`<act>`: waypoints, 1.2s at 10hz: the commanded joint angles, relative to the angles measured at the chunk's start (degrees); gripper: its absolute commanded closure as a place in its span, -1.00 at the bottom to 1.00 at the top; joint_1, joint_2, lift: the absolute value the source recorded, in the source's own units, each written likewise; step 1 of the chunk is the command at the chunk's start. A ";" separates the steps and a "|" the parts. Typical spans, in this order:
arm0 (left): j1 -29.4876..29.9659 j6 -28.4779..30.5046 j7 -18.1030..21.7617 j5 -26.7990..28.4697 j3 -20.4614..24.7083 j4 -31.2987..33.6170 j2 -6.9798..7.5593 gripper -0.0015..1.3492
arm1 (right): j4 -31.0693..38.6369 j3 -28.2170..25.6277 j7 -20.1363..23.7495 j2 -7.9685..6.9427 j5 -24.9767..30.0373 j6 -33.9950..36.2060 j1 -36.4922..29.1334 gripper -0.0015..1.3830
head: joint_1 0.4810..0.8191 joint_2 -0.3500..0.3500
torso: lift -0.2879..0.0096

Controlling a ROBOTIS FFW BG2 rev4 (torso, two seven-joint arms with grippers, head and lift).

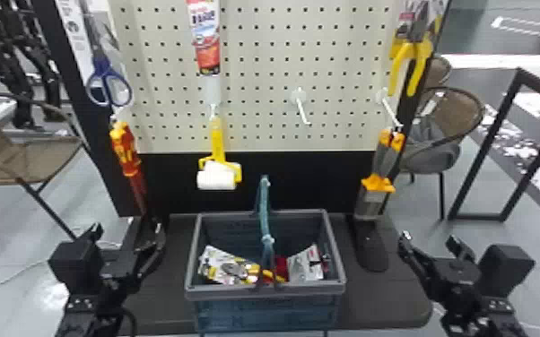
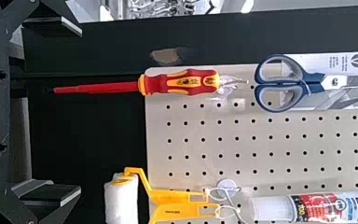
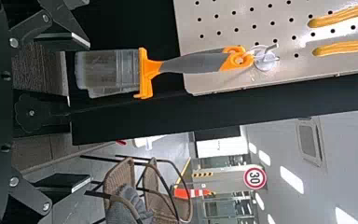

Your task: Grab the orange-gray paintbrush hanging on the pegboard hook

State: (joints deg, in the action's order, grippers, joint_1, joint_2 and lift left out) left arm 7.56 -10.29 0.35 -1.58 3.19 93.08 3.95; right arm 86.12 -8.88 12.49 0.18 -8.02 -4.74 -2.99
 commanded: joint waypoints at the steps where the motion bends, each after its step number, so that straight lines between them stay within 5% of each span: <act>1: 0.00 0.01 0.00 0.00 -0.03 0.00 0.00 -0.81 | -0.17 0.00 0.08 -0.23 -0.33 0.61 0.70 -0.60 | -0.60 0.00 | 0.26; 6: 0.00 0.09 0.00 -0.09 -0.20 0.00 0.09 -0.81 | -1.92 -0.09 8.78 5.01 -2.53 5.09 8.00 -0.60 | -0.60 0.00 | 0.26; 12: -0.09 0.09 0.00 -0.18 -0.47 0.00 -0.17 -0.81 | -11.86 -0.18 26.71 7.38 -2.79 7.46 18.99 -0.60 | -0.60 0.00 | 0.26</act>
State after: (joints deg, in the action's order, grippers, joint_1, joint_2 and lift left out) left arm 7.50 -10.25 0.35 -1.76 2.74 93.08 3.84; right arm 75.22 -9.04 39.01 7.35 -11.01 2.64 14.95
